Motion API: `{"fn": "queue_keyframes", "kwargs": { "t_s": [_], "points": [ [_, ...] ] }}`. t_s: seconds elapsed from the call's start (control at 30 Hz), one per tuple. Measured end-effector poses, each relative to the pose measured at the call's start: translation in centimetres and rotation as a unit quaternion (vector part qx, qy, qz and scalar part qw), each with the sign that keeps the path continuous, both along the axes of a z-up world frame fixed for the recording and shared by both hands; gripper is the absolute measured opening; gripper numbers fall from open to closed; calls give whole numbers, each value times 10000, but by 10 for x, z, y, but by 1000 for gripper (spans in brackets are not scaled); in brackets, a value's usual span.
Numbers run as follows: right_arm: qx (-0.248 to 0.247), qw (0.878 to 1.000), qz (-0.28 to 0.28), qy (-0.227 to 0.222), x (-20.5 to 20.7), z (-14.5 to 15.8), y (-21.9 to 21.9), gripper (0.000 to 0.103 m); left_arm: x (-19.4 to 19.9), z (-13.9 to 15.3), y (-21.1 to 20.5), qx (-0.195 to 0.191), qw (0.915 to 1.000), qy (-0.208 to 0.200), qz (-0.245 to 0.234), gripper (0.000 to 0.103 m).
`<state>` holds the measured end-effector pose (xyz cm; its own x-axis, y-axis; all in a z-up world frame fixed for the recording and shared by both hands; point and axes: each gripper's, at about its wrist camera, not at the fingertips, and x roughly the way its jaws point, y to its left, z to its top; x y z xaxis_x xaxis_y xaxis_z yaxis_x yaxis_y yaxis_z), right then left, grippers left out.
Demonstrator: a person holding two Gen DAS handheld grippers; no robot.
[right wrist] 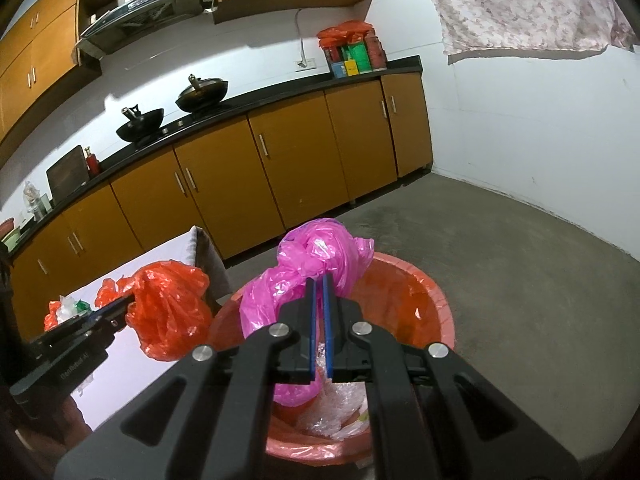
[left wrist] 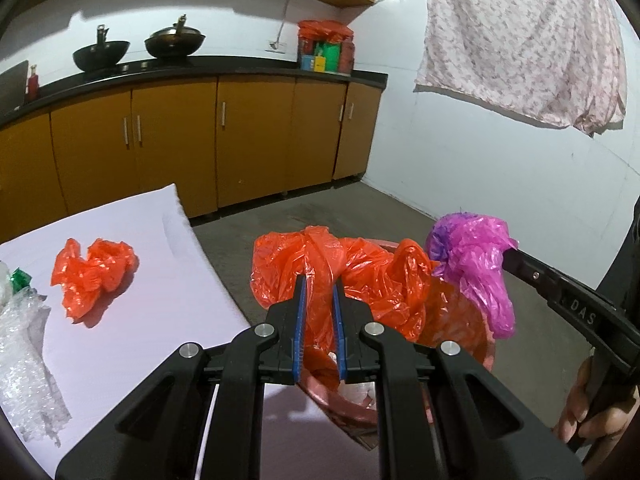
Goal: Collect trash
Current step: 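Open the left gripper to drop the red bag while the right drops the pink bag into the basket, then return to the table and grasp the bubble wrap with the left gripper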
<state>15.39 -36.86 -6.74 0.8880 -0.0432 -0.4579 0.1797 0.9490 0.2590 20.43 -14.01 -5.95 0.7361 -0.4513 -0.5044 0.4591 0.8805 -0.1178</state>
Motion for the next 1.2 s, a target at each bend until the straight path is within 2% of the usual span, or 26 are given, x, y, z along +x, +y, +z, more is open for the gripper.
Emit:
{"fn": "queue_keyframes", "kwargs": {
  "t_s": [0.23, 0.3, 0.33, 0.37, 0.43, 0.47, 0.6, 0.63, 0.7, 0.87, 1.07, 1.2],
  "points": [
    [29, 10000, -74, -14, 5, 0, -8, 5, 5, -1, -20, 39, 9998, 33, -191, 13],
    [59, 9999, -117, 4, 6, 0, -10, 10, 7, -3, -24, 58, 9997, 74, -227, 14],
    [109, 9998, -142, 13, 7, -1, -11, 10, 8, -5, -26, 84, 9996, 116, -245, 21],
    [155, 9997, -177, 26, 7, -1, -13, 16, 9, -6, -27, 98, 9996, 150, -239, 33],
    [237, 9994, -237, 54, 6, -3, -17, 29, 9, -8, -23, 89, 9997, 152, -181, 44],
    [246, 9993, -268, 53, 5, -4, -18, 32, 10, -9, -20, 95, 9997, 156, -152, 44],
    [265, 9990, -357, 105, 1, -7, -21, 35, 8, -11, -7, 120, 9998, 180, -6, 44],
    [272, 9989, -370, 117, 0, -8, -21, 37, 7, -11, -2, 125, 9998, 167, 58, 44],
    [277, 9988, -376, 108, -1, -8, -20, 50, 4, -10, 8, 110, 9997, 149, 183, 49],
    [136, 9995, -286, 42, -4, -3, -7, 65, -6, -7, 37, 184, 9982, 7, 579, 64],
    [-44, 10000, -51, -3, -5, 3, 17, 97, -18, -3, 79, 347, 9918, -113, 1228, 85],
    [-193, 9997, 128, 94, -3, 5, 39, 99, -26, -1, 129, 442, 9789, -212, 1985, 95]
  ]
}}
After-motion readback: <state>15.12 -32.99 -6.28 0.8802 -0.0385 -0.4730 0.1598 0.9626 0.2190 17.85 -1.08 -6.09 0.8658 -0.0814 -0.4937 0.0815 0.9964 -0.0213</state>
